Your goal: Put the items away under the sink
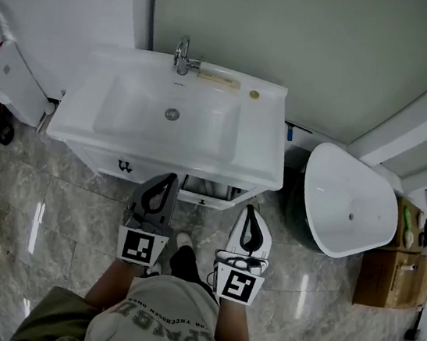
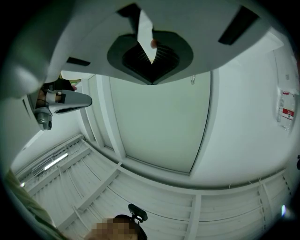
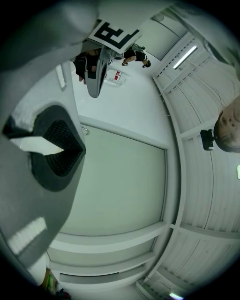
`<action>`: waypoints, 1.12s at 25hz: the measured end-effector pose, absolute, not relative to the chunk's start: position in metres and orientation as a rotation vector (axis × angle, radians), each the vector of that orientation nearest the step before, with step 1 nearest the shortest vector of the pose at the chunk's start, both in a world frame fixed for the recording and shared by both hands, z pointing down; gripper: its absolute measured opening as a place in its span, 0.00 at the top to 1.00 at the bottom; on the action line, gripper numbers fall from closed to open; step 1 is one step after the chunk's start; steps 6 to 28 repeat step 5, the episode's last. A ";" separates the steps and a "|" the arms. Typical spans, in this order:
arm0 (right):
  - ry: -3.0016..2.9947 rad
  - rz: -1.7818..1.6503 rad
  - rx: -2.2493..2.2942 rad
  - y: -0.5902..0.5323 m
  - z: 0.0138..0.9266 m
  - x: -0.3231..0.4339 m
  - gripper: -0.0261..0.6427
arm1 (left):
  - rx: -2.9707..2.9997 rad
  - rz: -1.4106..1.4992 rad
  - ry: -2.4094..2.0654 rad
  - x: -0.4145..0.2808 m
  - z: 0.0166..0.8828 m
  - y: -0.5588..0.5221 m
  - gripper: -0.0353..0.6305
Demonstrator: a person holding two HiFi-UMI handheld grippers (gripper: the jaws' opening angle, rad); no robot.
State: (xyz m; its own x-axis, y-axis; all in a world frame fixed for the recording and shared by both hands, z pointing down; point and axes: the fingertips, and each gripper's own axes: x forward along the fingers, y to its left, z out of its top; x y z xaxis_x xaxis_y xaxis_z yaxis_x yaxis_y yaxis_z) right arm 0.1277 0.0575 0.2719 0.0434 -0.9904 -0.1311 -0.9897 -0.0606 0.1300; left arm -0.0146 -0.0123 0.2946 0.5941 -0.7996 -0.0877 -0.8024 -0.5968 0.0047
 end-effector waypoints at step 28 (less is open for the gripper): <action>-2.142 -0.287 2.275 0.057 0.272 0.126 0.96 | -2.776 0.124 1.398 -0.018 0.294 -0.012 0.93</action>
